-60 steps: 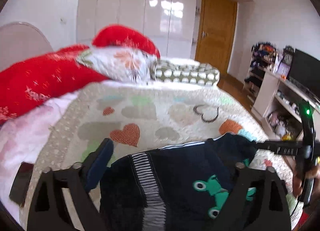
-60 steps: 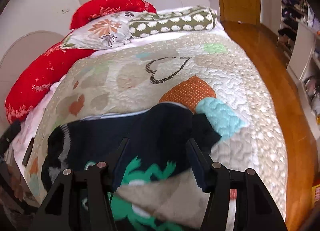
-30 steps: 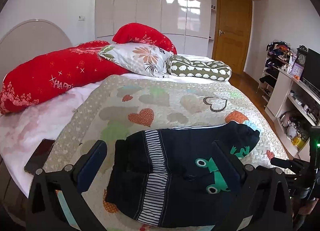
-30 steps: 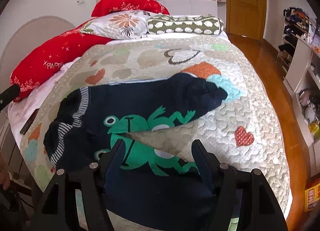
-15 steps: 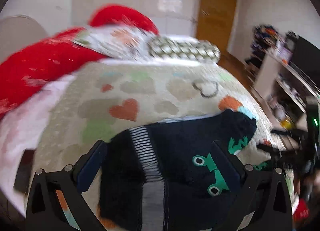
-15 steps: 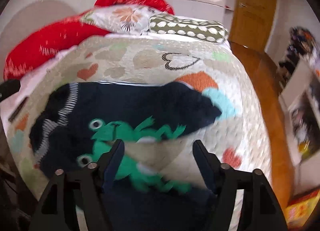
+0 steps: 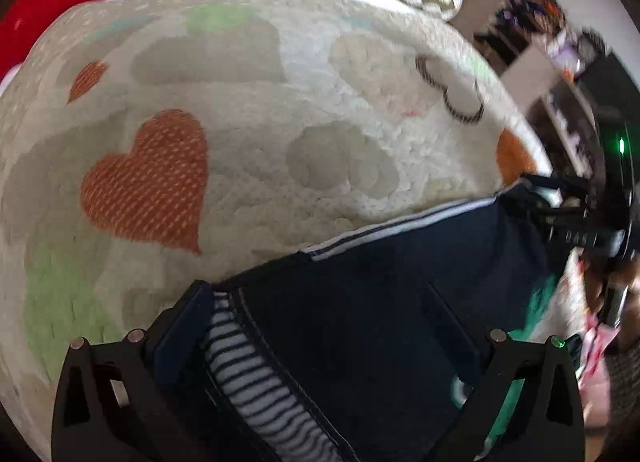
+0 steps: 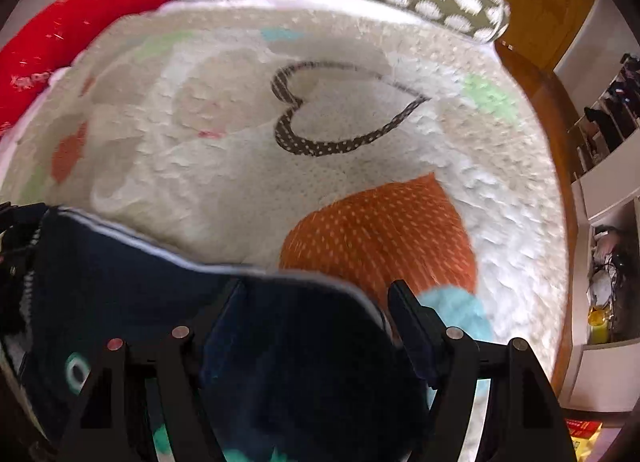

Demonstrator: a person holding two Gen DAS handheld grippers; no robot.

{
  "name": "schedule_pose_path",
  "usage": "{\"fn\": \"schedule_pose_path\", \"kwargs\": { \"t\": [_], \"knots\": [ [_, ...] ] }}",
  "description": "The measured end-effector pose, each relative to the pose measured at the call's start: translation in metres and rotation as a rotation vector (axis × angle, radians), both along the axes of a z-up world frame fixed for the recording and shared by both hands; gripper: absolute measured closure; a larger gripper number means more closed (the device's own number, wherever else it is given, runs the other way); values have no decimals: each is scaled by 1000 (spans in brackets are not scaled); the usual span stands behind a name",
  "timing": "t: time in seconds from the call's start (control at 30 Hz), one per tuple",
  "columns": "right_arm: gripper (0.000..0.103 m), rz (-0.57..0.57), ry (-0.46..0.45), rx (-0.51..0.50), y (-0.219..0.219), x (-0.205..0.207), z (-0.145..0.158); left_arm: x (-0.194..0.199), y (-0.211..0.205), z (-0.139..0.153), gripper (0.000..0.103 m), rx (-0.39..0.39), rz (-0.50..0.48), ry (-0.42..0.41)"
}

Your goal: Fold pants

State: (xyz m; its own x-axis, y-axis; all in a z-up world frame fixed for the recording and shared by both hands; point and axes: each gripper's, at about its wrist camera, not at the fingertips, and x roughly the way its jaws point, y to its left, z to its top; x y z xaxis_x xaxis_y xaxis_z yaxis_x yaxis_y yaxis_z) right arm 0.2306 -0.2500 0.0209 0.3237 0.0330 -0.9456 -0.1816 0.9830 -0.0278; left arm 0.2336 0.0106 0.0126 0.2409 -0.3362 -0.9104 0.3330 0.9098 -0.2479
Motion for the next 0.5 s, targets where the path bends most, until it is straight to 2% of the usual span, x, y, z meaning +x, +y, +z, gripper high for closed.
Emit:
{"fn": "schedule_pose_path", "kwargs": {
  "t": [0.07,0.1,0.13,0.17,0.2,0.23,0.27,0.33,0.5],
  "knots": [
    [23,-2,7,7,2,6,-7,0,-6,0,0,31,-41,-3],
    [26,-4,-12,14,3,5,-5,-1,-9,0,3,57,-57,2],
    [32,2,-21,25,3,2,-3,-3,-10,1,20,84,-65,-6],
    [55,5,-25,32,3,1,-1,-6,-12,2,46,130,-77,-22],
    [80,8,-25,56,2,-2,2,-8,-12,5,55,161,-84,-37],
    [90,12,-17,100,1,-6,5,-9,-9,8,79,154,-84,-37],
    [94,19,-13,130,1,-9,7,-10,-5,12,94,129,-78,-29],
    [94,28,-33,120,6,-19,14,-16,8,26,94,47,-39,-23],
    [95,22,-114,123,9,-51,43,-53,21,59,94,-1,6,-98]
  ]
}}
